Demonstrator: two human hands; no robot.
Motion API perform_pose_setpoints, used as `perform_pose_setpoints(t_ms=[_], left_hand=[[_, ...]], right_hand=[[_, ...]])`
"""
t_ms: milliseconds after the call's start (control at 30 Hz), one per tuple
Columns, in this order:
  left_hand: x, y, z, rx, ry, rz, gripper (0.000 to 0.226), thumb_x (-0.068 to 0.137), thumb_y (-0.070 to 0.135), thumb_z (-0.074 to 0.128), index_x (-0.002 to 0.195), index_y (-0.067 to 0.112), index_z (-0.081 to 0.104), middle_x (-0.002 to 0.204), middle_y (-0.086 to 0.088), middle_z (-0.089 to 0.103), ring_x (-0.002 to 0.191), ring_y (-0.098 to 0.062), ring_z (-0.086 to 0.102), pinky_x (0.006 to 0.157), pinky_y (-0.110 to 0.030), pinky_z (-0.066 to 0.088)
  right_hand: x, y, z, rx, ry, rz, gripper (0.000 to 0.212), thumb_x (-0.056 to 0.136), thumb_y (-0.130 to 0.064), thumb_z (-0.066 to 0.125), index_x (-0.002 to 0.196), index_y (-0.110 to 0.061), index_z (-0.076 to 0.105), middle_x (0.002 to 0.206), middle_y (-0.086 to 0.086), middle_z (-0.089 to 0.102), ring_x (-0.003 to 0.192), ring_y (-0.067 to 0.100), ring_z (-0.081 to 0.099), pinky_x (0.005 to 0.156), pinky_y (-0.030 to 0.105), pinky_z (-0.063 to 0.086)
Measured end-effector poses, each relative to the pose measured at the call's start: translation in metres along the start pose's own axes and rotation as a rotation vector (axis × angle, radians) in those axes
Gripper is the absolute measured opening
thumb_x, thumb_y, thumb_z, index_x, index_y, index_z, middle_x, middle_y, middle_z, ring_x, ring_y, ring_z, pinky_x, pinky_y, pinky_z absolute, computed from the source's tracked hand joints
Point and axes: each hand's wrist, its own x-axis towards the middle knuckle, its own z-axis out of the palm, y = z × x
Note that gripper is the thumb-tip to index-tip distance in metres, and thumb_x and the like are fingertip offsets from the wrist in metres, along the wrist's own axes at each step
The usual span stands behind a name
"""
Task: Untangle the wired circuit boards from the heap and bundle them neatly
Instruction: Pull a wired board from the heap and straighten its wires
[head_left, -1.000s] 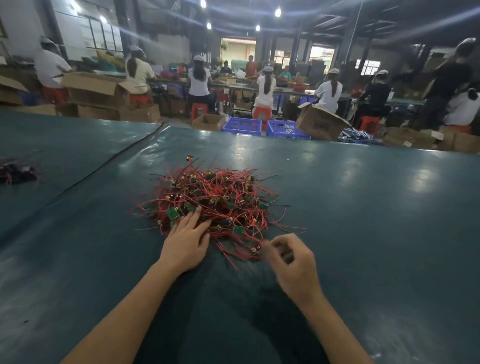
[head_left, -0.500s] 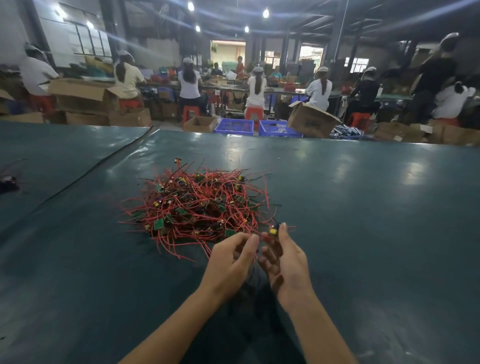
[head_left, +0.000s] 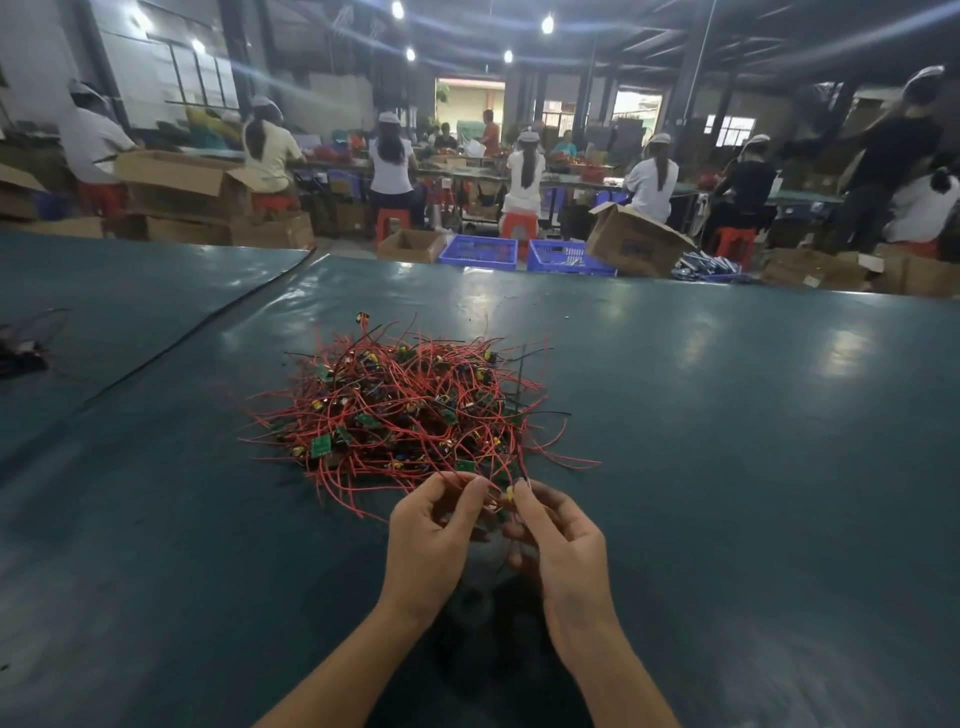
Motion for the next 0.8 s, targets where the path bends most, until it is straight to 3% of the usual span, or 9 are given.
perform_pose_setpoints(t_ms=[100,267,367,500,633,733,800], left_hand=[[-0.0010,0.0008,-0.0027,0.024,-0.038,0.029,0.016,0.086,0.034,0.064,0.083,0.020,0.072,0.078,-0.001,0.073,0.072,-0.016,0.071,0.068,-0.029,0.058],[-0.0003,0.0029,-0.0034,-0.023,-0.006,0.037,0.013,0.087,0.031,0.064,0.080,0.021,0.070,0.071,-0.003,0.070,0.063,-0.018,0.069,0.061,-0.024,0.056],[0.0020,0.0038,-0.0036,-0.085,0.022,0.012,0.015,0.088,0.030,0.062,0.082,0.017,0.068,0.067,-0.008,0.069,0.058,-0.020,0.067,0.058,-0.023,0.055],[0.0062,0.0028,-0.0053,-0.120,0.048,-0.026,0.018,0.086,0.030,0.062,0.084,0.013,0.067,0.071,-0.008,0.070,0.064,-0.020,0.070,0.056,-0.022,0.055],[0.0050,0.0051,-0.0044,-0.214,-0.039,-0.173,0.035,0.075,0.041,0.069,0.090,0.010,0.065,0.072,-0.005,0.070,0.062,-0.023,0.068,0.057,-0.028,0.057],[0.0010,0.0071,-0.0018,-0.183,-0.170,-0.226,0.047,0.069,0.048,0.072,0.094,0.009,0.067,0.074,-0.007,0.072,0.062,-0.025,0.068,0.059,-0.031,0.058],[-0.0016,0.0082,0.0013,-0.115,-0.211,-0.215,0.039,0.072,0.045,0.072,0.090,0.011,0.072,0.076,-0.008,0.074,0.068,-0.023,0.071,0.062,-0.029,0.058]], right_hand=[[-0.0018,0.0001,-0.0001,-0.131,-0.032,-0.071,0.039,0.068,-0.046,0.076,0.097,-0.020,0.072,0.084,0.003,0.076,0.070,0.013,0.071,0.054,0.025,0.054],[-0.0014,0.0033,-0.0031,-0.151,0.006,-0.096,0.007,0.088,-0.023,0.069,0.086,-0.020,0.075,0.073,0.000,0.072,0.059,0.013,0.064,0.047,0.023,0.049],[0.0003,0.0034,-0.0048,-0.110,0.040,-0.106,0.022,0.092,-0.009,0.062,0.086,-0.025,0.075,0.071,0.003,0.066,0.057,0.015,0.057,0.043,0.024,0.044],[0.0018,0.0033,-0.0029,-0.117,0.070,-0.088,0.017,0.092,-0.020,0.065,0.082,-0.027,0.078,0.070,0.000,0.066,0.056,0.011,0.059,0.044,0.023,0.045],[0.0009,0.0045,-0.0013,-0.136,0.073,-0.108,0.017,0.091,-0.028,0.065,0.081,-0.027,0.079,0.074,0.005,0.066,0.064,0.020,0.057,0.057,0.034,0.048],[-0.0026,0.0031,-0.0003,-0.156,0.037,-0.142,0.017,0.090,-0.029,0.066,0.079,-0.028,0.079,0.067,0.001,0.070,0.057,0.013,0.061,0.050,0.023,0.048],[-0.0049,0.0033,0.0006,-0.155,0.000,-0.157,0.016,0.088,-0.029,0.066,0.080,-0.026,0.079,0.066,0.002,0.071,0.057,0.013,0.065,0.049,0.019,0.049]])
